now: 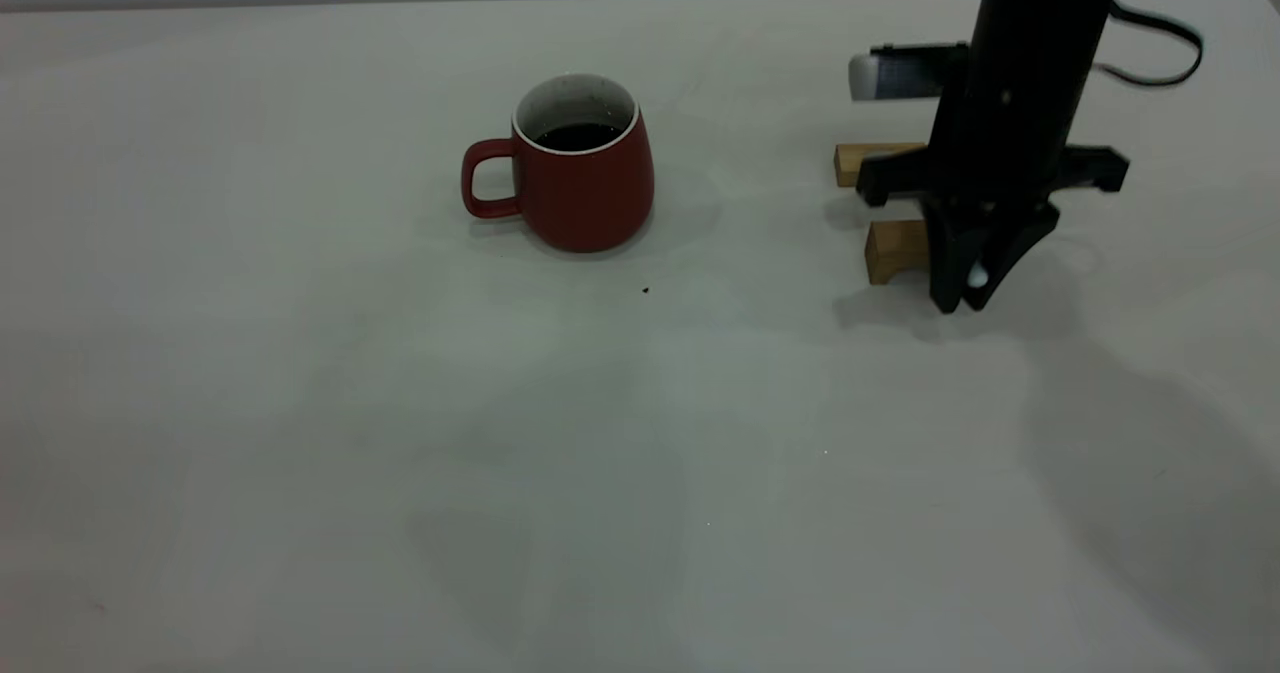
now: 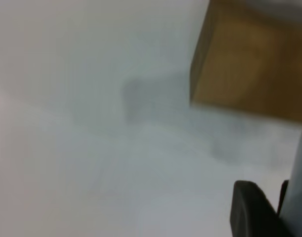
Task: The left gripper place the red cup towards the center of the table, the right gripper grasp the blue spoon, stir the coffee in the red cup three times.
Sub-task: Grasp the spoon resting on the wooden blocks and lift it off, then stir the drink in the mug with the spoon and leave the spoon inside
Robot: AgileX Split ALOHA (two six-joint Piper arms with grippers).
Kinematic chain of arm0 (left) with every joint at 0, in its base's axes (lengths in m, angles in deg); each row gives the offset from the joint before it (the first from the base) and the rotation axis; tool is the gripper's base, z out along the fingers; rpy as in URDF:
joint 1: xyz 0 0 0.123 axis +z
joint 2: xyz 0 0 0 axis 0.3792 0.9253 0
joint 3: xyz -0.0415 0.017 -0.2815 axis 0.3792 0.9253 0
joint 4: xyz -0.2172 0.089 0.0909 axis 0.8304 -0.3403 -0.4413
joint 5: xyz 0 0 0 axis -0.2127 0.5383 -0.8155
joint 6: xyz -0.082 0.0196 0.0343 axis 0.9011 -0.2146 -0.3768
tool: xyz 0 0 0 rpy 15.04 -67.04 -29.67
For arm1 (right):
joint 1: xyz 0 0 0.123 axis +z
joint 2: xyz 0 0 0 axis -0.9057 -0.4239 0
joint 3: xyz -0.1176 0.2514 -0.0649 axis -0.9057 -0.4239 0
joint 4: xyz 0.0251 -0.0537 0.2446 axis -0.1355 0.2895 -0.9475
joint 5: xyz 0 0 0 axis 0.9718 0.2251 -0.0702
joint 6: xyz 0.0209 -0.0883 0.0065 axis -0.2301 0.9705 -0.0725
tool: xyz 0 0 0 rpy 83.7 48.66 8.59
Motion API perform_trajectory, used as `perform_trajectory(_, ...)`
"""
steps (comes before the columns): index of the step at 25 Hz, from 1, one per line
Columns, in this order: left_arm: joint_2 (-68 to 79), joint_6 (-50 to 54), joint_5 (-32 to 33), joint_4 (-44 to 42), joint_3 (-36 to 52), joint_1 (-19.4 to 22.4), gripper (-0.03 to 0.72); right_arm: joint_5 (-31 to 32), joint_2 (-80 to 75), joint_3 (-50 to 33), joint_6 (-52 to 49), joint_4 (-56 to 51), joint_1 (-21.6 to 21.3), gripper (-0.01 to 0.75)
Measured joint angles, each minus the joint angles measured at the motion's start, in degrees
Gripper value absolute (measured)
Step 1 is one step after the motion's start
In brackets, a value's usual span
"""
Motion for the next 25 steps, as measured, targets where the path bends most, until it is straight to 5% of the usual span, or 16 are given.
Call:
perform_trajectory(5, 0.0, 0.0, 0.0, 0.0, 0.0, 0.0, 0.551, 4.97, 6.54, 0.0, 0.0, -10.09, 0.0, 0.129)
perform_trajectory(14, 0.0, 0.0, 0.0, 0.0, 0.0, 0.0, 0.551, 5.29, 8.41, 0.0, 6.68, -47.96, 2.76, 0.129)
perform_trajectory(25, 0.0, 0.05, 0.0, 0.0, 0.0, 0.0, 0.551, 7.49, 8.05, 0.0, 8.96, -76.21, 4.07, 0.129)
